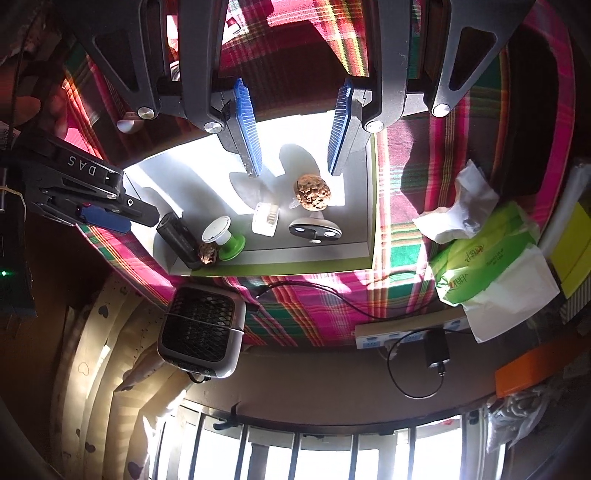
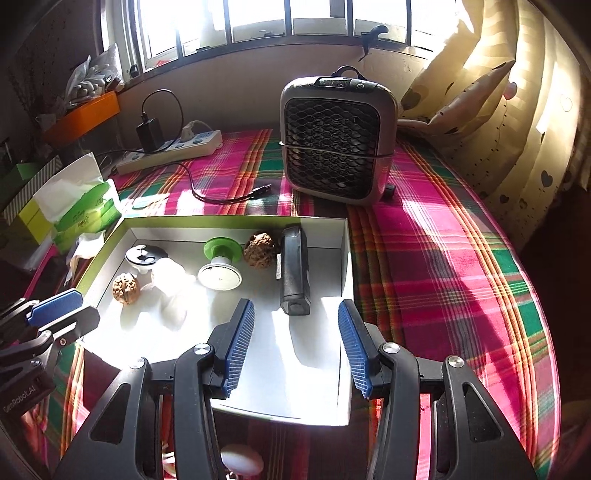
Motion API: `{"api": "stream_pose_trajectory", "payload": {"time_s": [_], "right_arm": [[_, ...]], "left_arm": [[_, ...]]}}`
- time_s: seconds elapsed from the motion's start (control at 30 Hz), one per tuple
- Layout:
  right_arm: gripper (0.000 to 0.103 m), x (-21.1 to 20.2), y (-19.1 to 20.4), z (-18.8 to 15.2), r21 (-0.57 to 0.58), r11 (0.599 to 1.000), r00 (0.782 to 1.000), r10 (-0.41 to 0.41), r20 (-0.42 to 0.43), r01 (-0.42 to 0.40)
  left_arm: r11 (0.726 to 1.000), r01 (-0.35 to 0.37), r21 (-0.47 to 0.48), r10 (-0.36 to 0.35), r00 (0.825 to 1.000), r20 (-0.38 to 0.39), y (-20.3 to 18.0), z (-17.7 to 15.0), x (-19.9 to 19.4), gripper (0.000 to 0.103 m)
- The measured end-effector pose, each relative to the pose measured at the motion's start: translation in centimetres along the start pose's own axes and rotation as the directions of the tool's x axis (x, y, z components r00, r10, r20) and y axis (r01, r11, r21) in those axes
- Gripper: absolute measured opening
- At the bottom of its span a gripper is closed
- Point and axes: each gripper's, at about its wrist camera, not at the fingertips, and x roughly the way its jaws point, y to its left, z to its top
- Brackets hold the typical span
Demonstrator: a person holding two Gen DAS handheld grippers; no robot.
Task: Organize objects
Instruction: 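Withdraw both tools from the box toward the remaining items, then grasp pink-white tube with right tool while left tool approaches white cable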
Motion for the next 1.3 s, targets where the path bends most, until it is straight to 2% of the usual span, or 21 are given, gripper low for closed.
{"api": "stream_pose_trajectory", "payload": {"time_s": [0.3, 0.6, 0.83, 1.0, 1.1, 1.3], "right_arm": [[0.048, -3.1, 0.6, -1.8, -0.019, 1.000, 0.998, 0.019, 0.053, -0.018], [0.048, -5.7, 1.9, -4.8, -0.076, 0.990, 0.991, 0.120, 0.061, -0.116], [0.048, -6.4, 3.3, -7.4, -0.126, 0.965, 0.972, 0.233, 0.020, -0.228], [0.048, -6.6, 4.6, -8.9, -0.171, 0.937, 0.951, 0.308, -0.010, -0.305], [0.048, -6.7, 5.4, -9.5, -0.205, 0.920, 0.941, 0.337, -0.023, -0.334], [0.048, -6.1, 6.5, -10.4, -0.231, 0.910, 0.939, 0.340, -0.055, -0.344]], "left_arm": [[0.999, 0.041, 0.004, -0.041, 0.999, 0.018, -0.3, -1.7, -2.4, 0.034], [0.997, 0.082, 0.003, -0.082, 0.997, -0.005, -0.5, -4.2, -3.3, 0.034], [0.996, 0.086, -0.008, -0.086, 0.996, -0.025, 0.0, -5.7, -3.5, 0.034], [0.996, 0.085, -0.009, -0.086, 0.996, -0.032, 0.2, -6.4, -3.8, 0.034], [0.996, 0.086, -0.016, -0.087, 0.996, -0.029, 0.4, -6.7, -3.9, 0.034], [0.996, 0.085, -0.028, -0.086, 0.995, -0.046, 0.8, -7.4, -3.8, 0.034]]}}
